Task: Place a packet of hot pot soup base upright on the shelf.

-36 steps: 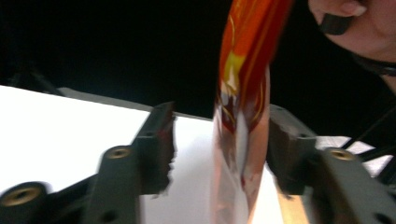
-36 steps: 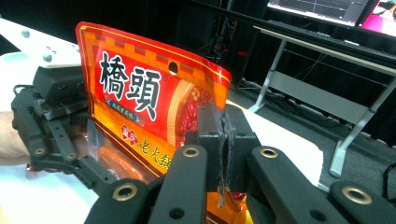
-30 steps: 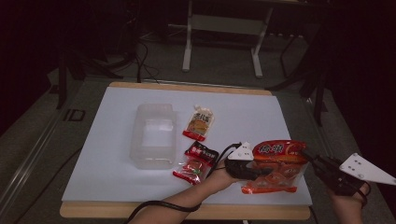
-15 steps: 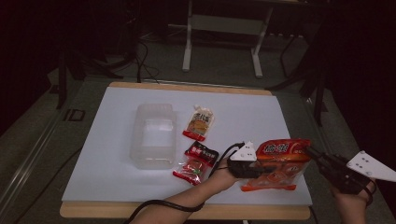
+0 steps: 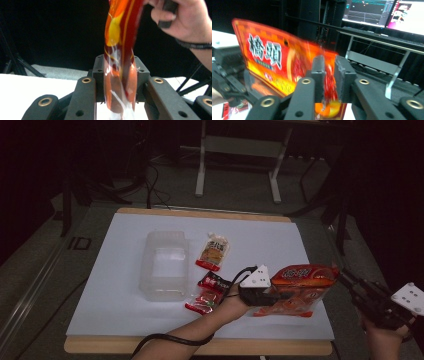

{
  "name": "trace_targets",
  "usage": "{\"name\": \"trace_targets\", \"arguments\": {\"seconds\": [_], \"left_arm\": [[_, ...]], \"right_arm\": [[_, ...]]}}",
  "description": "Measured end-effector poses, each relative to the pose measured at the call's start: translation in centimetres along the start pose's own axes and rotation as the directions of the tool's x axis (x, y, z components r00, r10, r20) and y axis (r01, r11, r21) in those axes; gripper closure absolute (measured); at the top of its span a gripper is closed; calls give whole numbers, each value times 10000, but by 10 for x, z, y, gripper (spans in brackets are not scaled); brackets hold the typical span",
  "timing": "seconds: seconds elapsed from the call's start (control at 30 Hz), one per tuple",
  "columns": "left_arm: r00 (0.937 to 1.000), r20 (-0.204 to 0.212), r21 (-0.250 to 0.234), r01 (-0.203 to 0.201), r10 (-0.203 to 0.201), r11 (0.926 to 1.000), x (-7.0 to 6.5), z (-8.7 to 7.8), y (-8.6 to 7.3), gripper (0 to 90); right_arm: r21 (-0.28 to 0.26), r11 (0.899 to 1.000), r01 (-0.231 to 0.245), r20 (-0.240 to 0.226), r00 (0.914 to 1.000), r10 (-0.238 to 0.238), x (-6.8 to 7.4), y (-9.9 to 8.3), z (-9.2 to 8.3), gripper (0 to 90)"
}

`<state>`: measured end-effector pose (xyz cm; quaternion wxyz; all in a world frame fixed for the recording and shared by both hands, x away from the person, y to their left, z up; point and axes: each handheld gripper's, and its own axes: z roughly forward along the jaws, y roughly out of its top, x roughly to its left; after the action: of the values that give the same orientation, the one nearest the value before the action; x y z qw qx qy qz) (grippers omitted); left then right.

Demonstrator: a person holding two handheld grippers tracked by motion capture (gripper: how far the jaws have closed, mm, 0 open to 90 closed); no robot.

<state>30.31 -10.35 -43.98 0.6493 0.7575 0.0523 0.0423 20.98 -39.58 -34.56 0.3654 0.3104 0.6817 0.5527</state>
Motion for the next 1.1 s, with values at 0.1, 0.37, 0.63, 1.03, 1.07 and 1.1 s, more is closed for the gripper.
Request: {"name": "trace_targets", "arguments": {"seconds": [0.1, 0.37, 0.63, 1.03, 1.07, 1.1], "left_arm": [[9998, -191, -164, -112, 109, 9998, 1, -7, 8, 716], [9965, -834, -511, -74, 32, 9987, 11, -33, 25, 716], [9847, -1740, -637, -240, 126, 9977, 22, -70, 46, 715], [9589, -2838, -1083, -358, 37, 9935, 37, -121, 68, 716], [9495, -3138, -1129, -459, 82, 9925, 40, -131, 71, 716], [9456, -3252, -1180, -461, 53, 9919, 43, -136, 72, 715]], "right_arm": [[-51, 9999, -90, -66, 9999, 90, 2, 0, 0, 708], [184, 9998, 23, -418, 9991, -16, 20, 5, 8, 472], [344, 9993, -109, -890, 9959, 140, 34, -2, 25, 340], [373, 9981, -489, -1355, 9893, 535, 41, -3, 39, 149], [282, 9971, -709, -1451, 9866, 742, 41, -5, 41, 139], [229, 9963, -833, -1496, 9850, 858, 41, -6, 42, 138]]}}
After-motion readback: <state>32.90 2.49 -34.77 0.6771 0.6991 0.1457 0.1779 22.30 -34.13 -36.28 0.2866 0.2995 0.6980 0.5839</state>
